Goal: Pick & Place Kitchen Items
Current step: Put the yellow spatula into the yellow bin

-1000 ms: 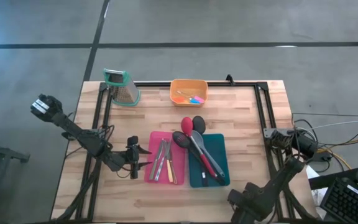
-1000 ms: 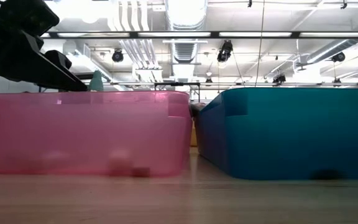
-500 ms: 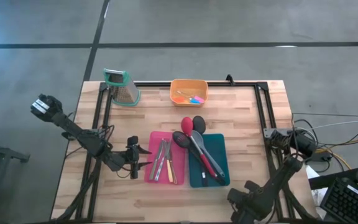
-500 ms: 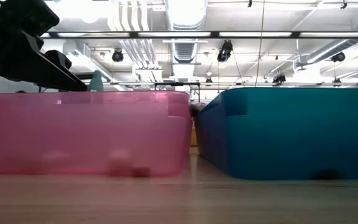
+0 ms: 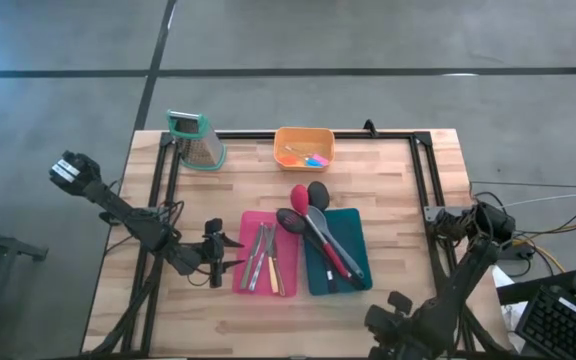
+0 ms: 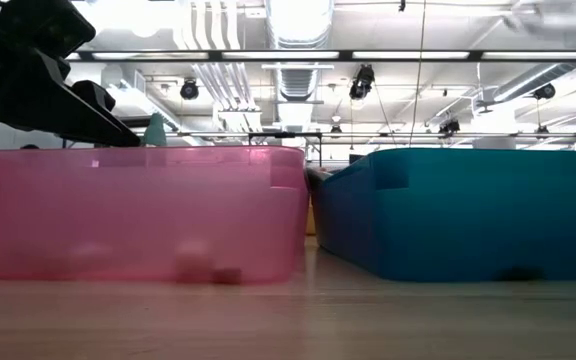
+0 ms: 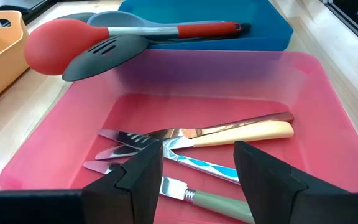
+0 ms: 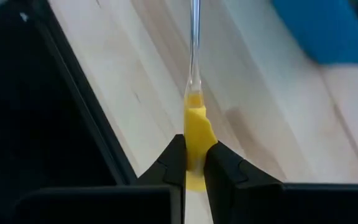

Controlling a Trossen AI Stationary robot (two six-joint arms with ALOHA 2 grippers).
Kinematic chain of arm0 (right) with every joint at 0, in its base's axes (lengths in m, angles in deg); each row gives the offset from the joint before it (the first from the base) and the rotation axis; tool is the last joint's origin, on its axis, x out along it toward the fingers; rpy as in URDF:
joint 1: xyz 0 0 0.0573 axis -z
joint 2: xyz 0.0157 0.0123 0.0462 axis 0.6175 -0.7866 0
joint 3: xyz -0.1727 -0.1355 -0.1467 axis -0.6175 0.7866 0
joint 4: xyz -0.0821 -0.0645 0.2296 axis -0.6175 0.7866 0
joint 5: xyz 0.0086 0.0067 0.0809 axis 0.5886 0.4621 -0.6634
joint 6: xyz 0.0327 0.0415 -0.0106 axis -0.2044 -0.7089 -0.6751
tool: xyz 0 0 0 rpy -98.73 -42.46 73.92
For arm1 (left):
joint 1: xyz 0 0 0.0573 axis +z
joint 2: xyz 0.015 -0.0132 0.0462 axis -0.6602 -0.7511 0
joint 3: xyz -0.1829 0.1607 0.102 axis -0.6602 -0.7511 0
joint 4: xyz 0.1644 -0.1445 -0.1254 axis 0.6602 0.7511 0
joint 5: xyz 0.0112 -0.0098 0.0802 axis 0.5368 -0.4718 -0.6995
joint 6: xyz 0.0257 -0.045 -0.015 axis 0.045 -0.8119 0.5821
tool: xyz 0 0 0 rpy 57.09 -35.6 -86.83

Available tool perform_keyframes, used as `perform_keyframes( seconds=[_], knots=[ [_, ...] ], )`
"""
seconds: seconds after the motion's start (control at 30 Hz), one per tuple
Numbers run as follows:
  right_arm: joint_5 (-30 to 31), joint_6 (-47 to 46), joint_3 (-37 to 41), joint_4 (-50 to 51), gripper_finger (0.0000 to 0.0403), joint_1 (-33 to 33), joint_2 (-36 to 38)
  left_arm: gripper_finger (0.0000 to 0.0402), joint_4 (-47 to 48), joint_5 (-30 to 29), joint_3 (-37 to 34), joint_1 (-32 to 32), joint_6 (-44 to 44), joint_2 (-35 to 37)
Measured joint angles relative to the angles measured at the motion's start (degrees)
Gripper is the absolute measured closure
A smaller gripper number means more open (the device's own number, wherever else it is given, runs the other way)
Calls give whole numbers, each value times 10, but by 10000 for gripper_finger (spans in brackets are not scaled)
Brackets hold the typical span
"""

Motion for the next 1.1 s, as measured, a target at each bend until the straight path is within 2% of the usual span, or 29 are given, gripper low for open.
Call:
perform_keyframes(
  seconds=[0.13, 0.27, 0.37, 0.47, 0.77, 0.9, 1.1],
  knots=[
    [63, 47, -28, 26, 381, 5, -1, 200, 0, 0, 0, 0, 0, 0],
    [108, 80, -59, 157, 381, 34, -1, 200, 0, 0, 0, 0, 5, 0],
    [114, 115, -74, 244, 381, 75, 0, 200, 0, 0, 0, 0, 5, 0],
    [115, 192, -78, 287, 381, 126, 0, 200, 0, 0, 0, 0, 6, 0],
    [129, 442, -78, 296, 381, 313, 17, 200, 0, -1, 0, 0, 6, 0],
    [165, 523, -78, 285, 381, 380, 43, 200, 0, -1, 0, 0, 6, 0],
    [177, 664, -78, 191, 381, 484, 86, 200, 0, -1, 0, 0, 6, 0]
  ],
)
